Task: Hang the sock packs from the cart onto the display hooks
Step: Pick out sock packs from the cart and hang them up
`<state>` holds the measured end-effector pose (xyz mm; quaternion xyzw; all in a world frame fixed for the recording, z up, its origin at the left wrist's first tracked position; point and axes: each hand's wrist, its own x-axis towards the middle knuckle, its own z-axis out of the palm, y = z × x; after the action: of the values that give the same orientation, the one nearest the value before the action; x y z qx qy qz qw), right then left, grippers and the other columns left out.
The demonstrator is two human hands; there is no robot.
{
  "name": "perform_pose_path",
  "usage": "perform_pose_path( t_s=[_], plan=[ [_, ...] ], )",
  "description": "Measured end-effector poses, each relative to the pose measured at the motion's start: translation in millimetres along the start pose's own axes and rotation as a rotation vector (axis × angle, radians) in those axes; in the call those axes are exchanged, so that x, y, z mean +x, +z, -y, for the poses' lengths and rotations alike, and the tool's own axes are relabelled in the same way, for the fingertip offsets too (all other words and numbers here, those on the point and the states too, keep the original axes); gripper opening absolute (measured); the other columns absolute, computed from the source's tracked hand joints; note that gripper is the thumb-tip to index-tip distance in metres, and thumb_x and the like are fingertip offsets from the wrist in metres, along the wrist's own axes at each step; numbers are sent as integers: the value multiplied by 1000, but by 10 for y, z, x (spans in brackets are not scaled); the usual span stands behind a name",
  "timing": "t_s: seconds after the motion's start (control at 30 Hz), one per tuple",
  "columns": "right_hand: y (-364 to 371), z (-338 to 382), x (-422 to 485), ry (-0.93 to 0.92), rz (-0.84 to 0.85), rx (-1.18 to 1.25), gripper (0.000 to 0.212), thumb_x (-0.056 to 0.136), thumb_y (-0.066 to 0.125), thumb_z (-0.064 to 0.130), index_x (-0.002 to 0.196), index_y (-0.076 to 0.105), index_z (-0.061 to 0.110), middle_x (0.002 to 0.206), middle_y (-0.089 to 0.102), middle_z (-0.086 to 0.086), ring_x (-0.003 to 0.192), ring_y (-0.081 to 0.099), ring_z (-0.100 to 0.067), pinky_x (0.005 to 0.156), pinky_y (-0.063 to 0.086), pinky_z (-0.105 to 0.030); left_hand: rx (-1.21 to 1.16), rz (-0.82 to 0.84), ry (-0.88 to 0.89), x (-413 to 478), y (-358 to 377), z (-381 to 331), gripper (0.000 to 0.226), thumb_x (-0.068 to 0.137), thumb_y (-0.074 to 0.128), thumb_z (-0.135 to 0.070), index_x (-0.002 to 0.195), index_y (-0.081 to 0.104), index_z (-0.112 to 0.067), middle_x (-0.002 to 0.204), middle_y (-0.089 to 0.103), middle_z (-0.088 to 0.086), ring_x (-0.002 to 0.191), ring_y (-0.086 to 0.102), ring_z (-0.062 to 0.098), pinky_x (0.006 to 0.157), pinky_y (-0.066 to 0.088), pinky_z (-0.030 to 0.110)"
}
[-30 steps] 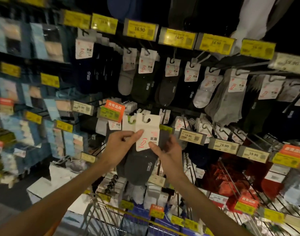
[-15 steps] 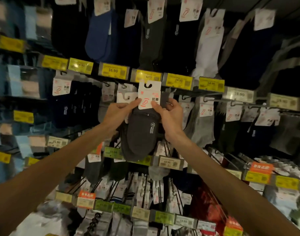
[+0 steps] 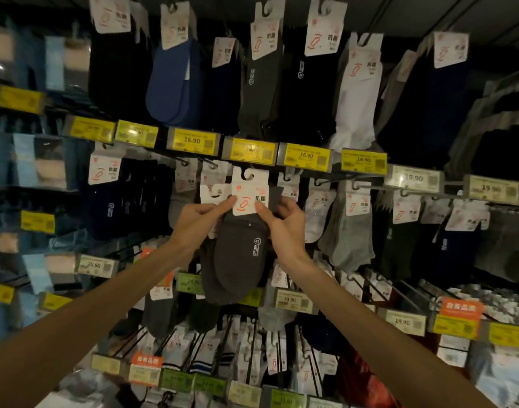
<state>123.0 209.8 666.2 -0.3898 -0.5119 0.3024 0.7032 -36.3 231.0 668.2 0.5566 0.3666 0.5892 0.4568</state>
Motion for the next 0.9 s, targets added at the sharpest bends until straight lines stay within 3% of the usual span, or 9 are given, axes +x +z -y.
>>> perform_pose_path(
  t_s=[0.07, 0.17, 0.37, 0.47, 0.57, 0.7, 0.77, 0.9],
  plan=[
    [53, 80, 121, -59, -5, -12, 31, 87, 73, 13, 115, 60, 10, 108, 70, -2, 99, 69, -12, 88, 58, -34, -37, -23, 2, 85, 35, -108, 38, 82, 78, -38, 92, 78, -1, 89, 76, 13, 86, 74, 23, 77, 59, 31],
    [107, 141, 258, -98, -7, -37, 30, 86, 74, 15, 113, 60, 13, 107, 69, 0, 98, 68, -9, 84, 57, -28, -71, -32, 12, 172, 59, -205, 33, 82, 77, -37, 90, 78, -6, 84, 77, 7, 79, 74, 18, 63, 58, 24],
    [177, -27, 460, 42, -43, 18, 19, 86, 73, 15, 103, 63, 14, 98, 72, -6, 91, 70, -19, 84, 58, -35, -40, -101, -155, 325, 102, -208, 29, 76, 82, -43, 83, 77, -15, 74, 75, -4, 60, 70, 6, 42, 47, 13],
    [182, -137, 556, 35, -56, -51, 16, 86, 74, 18, 93, 60, 24, 93, 72, -4, 88, 71, -18, 84, 58, -37, 34, -137, -122, 451, 111, -131, 36, 76, 81, -45, 84, 78, -11, 78, 75, -3, 70, 69, 6, 51, 49, 14],
    [177, -223, 656, 15, -72, -137, 18, 86, 73, 21, 95, 58, 24, 93, 72, -3, 89, 70, -18, 83, 58, -36, 330, -253, 58, 577, 40, 31, 49, 78, 75, -54, 69, 76, -6, 65, 70, 1, 68, 65, 14, 65, 50, 26],
    [176, -380, 838, 71, -115, -209, 25, 91, 67, 29, 109, 58, 15, 99, 69, -4, 97, 66, -21, 91, 54, -41, 550, -306, 224, 611, -73, 237, 28, 83, 74, -47, 63, 73, -28, 66, 70, 0, 75, 67, 19, 73, 56, 38],
    [183, -452, 916, 101, -147, -261, 34, 92, 64, 37, 115, 58, 13, 105, 67, -6, 101, 64, -25, 93, 52, -46, 566, -295, 252, 589, -86, 262, 23, 81, 76, -44, 66, 74, -27, 71, 72, -2, 81, 68, 17, 79, 55, 37],
    [137, -497, 1034, 85, -156, -329, 37, 92, 65, 35, 120, 56, 12, 108, 67, -6, 106, 63, -27, 94, 52, -46, 587, -344, 380, 538, -83, 238, 21, 83, 76, -35, 67, 75, -22, 68, 70, -5, 71, 67, 14, 74, 55, 36]
  ],
)
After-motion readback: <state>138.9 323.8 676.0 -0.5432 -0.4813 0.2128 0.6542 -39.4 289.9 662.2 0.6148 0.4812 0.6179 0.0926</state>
